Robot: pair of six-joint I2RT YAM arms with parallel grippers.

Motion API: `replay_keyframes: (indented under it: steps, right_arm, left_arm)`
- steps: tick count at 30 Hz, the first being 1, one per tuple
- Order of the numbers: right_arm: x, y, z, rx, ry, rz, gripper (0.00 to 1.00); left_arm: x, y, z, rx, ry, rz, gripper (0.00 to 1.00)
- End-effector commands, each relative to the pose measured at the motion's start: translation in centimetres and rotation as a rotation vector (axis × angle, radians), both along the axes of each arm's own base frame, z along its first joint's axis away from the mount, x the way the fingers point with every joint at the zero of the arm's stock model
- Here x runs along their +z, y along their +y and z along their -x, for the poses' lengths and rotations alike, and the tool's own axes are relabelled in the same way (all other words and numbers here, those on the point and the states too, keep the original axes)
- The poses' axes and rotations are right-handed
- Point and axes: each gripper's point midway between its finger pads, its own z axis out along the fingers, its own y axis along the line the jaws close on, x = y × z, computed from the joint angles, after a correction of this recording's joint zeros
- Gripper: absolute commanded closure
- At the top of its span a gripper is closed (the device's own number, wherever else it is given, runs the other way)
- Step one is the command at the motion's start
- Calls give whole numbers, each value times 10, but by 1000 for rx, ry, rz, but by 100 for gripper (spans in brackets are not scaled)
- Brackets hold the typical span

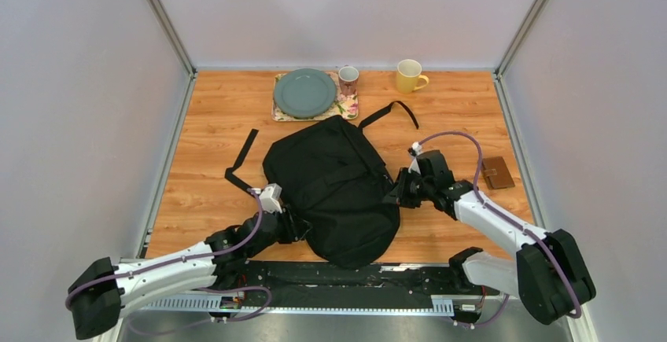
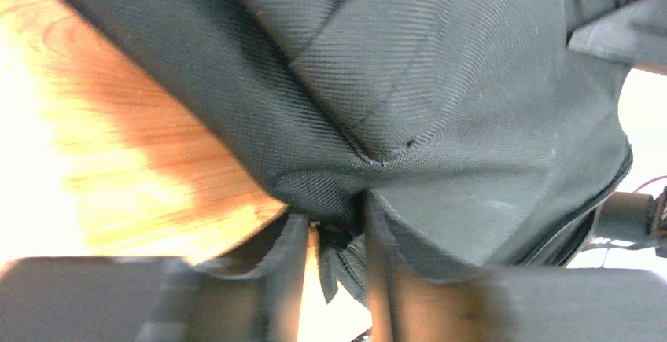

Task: Pack the student bag
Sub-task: Adjust the student bag at the center of the board.

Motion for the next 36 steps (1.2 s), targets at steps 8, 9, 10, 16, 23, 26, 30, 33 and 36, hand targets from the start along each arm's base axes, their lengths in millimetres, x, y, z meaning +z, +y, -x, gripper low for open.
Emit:
replay_keyframes:
  steps: [8,9,10,16,23,26,30,33,36]
  right_arm:
    - [-4,55,48,-78,107,-256,100]
    - [-4,58,49,-96,106,-257,100]
    - [0,64,50,-116,93,-269,100]
    - [17,71,59,-89,55,-283,63]
    - [40,23,50,-132,-122,-96,38]
    - [54,0,30,-237,-221,-88,34]
    - [63,-18,8,-289,-253,-85,34]
    - [62,-18,-9,-276,-212,-104,33]
    - [60,-13,-28,-216,-170,-125,33]
  left_arm:
    - [35,42,-58,85,-66,-130,100]
    - [35,45,-61,82,-55,-148,100]
    - [44,46,-67,53,-69,-164,100]
    - [57,65,-85,-36,0,-281,100]
    - [60,77,-72,-46,46,-327,50]
    - [59,82,-57,-32,75,-324,38]
    - [65,88,-46,0,72,-303,26]
    - [70,85,-40,-4,69,-270,25]
    - [70,79,-32,-28,90,-228,24]
